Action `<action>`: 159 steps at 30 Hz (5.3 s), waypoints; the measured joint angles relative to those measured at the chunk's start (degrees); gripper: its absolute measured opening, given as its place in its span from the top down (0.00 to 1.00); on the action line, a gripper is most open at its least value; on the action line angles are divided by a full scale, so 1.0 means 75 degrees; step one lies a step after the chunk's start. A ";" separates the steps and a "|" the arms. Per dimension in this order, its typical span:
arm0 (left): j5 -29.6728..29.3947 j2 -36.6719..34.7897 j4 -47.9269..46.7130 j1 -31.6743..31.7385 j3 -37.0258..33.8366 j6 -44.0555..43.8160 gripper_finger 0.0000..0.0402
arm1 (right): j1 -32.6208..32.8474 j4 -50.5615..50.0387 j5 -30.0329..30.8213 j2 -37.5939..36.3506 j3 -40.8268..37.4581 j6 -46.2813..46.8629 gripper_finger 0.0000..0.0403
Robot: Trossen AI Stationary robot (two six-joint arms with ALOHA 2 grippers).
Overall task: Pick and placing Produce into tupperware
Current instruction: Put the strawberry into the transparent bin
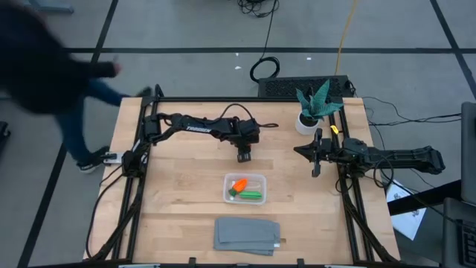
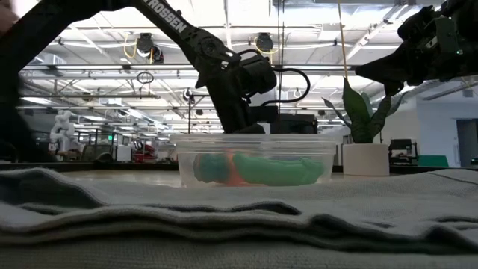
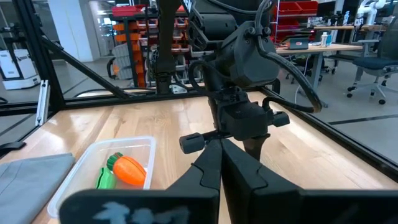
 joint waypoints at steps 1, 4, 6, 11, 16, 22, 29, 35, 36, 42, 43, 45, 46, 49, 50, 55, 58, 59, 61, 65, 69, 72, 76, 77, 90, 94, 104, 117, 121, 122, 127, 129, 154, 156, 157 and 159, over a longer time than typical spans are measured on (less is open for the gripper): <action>-0.0001 0.0000 -0.0001 0.0001 0.0000 0.0017 0.61 | -0.0003 0.0001 0.0000 0.0000 0.0000 0.0000 1.00; -0.0031 -0.0042 -0.0071 0.0004 0.0000 0.0080 0.59 | -0.0003 0.0000 0.0000 0.0000 0.0000 0.0000 1.00; -0.0054 -0.0105 -0.0126 0.0010 -0.0006 0.0123 0.59 | -0.0003 0.0003 0.0000 -0.0002 0.0000 0.0000 1.00; -0.0328 -0.0553 -0.0332 0.0031 -0.0026 0.0174 0.58 | -0.0003 0.0012 0.0000 0.0000 0.0000 0.0000 1.00; -0.0253 -0.1075 -0.0582 0.0021 -0.0015 0.0174 0.58 | -0.0003 0.0030 0.0000 0.0015 0.0000 -0.0003 1.00; -0.0220 -0.1761 -0.0862 0.0023 -0.0012 0.0171 0.58 | -0.0003 0.0058 0.0000 0.0017 0.0000 -0.0003 1.00; -0.0187 -0.2335 -0.1078 0.0045 -0.0006 0.0162 0.58 | -0.0003 0.0064 0.0000 0.0017 0.0000 0.0000 1.00; -0.0126 -0.2407 -0.1186 0.0027 -0.0006 0.0121 0.58 | -0.0003 0.0061 0.0000 0.0017 0.0000 0.0000 1.00; -0.0123 -0.2407 -0.1235 0.0022 -0.0006 0.0121 0.58 | -0.0003 0.0061 0.0000 0.0017 0.0000 0.0000 1.00; -0.0109 -0.2407 -0.1324 0.0010 -0.0006 0.0121 0.58 | -0.0003 0.0061 0.0000 0.0017 0.0000 0.0000 1.00; -0.0109 -0.2407 -0.1325 0.0008 -0.0006 0.0121 0.58 | -0.0001 0.0061 0.0000 0.0017 0.0000 0.0000 1.00; -0.0110 -0.2407 -0.1324 0.0001 -0.0006 0.0121 0.58 | -0.0001 0.0061 0.0000 0.0017 0.0000 -0.0004 1.00; -0.0109 -0.2407 -0.1324 0.0001 -0.0006 0.0121 0.58 | -0.0003 0.0061 0.0000 0.0017 0.0000 -0.0020 1.00; -0.0109 -0.2407 -0.1324 -0.0008 -0.0006 0.0116 0.58 | -0.0003 0.0058 0.0000 0.0017 0.0000 -0.0029 1.00; -0.0108 -0.2407 -0.1324 -0.0011 -0.0003 0.0116 0.58 | 0.0000 0.0061 0.0000 0.0017 0.0000 -0.0029 1.00; 0.0186 -0.2407 -0.1321 -0.0053 -0.0003 0.0104 0.58 | -0.0003 0.0058 0.0000 0.0017 0.0000 -0.0029 1.00; 0.0231 -0.2407 -0.1321 -0.0156 -0.0003 0.0043 0.58 | -0.0001 0.0058 0.0000 0.0017 0.0000 -0.0029 1.00; 0.0235 -0.2407 -0.1321 -0.0203 -0.0003 0.0020 0.58 | -0.0002 0.0058 0.0000 0.0017 0.0000 -0.0029 1.00; 0.0237 -0.2407 -0.1321 -0.0306 -0.0003 -0.0029 0.58 | 0.0000 0.0058 0.0000 0.0017 0.0000 -0.0029 1.00; 0.0238 -0.2407 -0.1318 -0.0531 -0.0003 -0.0037 0.58 | 0.0000 0.0058 0.0000 0.0017 0.0000 -0.0029 1.00; 0.0287 -0.2407 -0.1318 -0.0754 0.0000 -0.0125 0.58 | -0.0001 0.0058 0.0000 0.0017 0.0000 -0.0029 1.00; 0.0613 -0.2407 -0.1309 -0.0917 0.0000 -0.0255 0.58 | -0.0002 0.0058 0.0000 0.0017 0.0000 -0.0029 1.00; 0.0908 -0.2407 -0.1311 -0.1224 0.0000 -0.0288 0.58 | -0.0001 0.0058 0.0000 0.0017 0.0000 -0.0029 1.00; 0.0919 -0.2407 -0.1308 -0.1314 0.0000 -0.0288 0.58 | 0.0000 0.0058 0.0000 0.0017 0.0000 -0.0029 1.00; 0.0876 -0.2401 -0.0952 -0.2300 0.0000 -0.0257 0.58 | -0.0003 0.0064 0.0000 0.0017 0.0000 -0.0029 1.00; 0.0873 -0.2399 -0.0845 -0.2486 0.0000 -0.0260 0.58 | -0.0003 0.0064 0.0000 0.0017 0.0000 -0.0029 1.00; 0.0815 -0.2398 -0.0776 -0.2769 0.0000 -0.0106 0.58 | -0.0003 0.0064 0.0000 0.0017 0.0000 -0.0029 1.00; 0.0882 -0.1169 0.0118 -0.2759 0.0003 0.0176 0.58 | -0.0003 0.0026 0.0000 0.0016 0.0003 -0.0034 1.00; 0.0970 -0.0931 0.0175 -0.2738 0.0003 0.0259 0.58 | -0.0003 0.0012 0.0000 0.0015 0.0003 -0.0102 1.00; 0.1057 -0.0885 0.0200 -0.2723 0.0003 0.0322 0.58 | 0.0000 0.0009 0.0000 0.0017 0.0003 -0.0119 1.00; 0.1275 -0.0745 0.0218 -0.2721 0.0003 0.0433 0.58 | -0.0001 0.0009 0.0000 0.0022 0.0003 -0.0119 1.00; 0.1275 -0.0680 0.0227 -0.2717 0.0003 0.0450 0.58 | -0.0003 0.0007 0.0000 0.0023 0.0003 -0.0119 1.00; 0.1223 -0.0149 0.0362 -0.2590 -0.0003 0.1424 0.58 | 0.0000 0.0002 0.0000 0.0050 0.0003 -0.0172 1.00; 0.1223 -0.0149 0.0388 -0.2599 -0.0003 0.1431 0.58 | 0.0000 -0.0003 0.0000 0.0050 0.0003 -0.0172 1.00; 0.1223 -0.0149 0.0390 -0.2605 -0.0003 0.1430 0.58 | 0.0000 -0.0001 0.0000 0.0050 0.0003 -0.0172 1.00; 0.1223 -0.0149 0.0391 -0.2607 -0.0003 0.1430 0.58 | -0.0003 0.0000 0.0000 0.0050 0.0003 -0.0172 1.00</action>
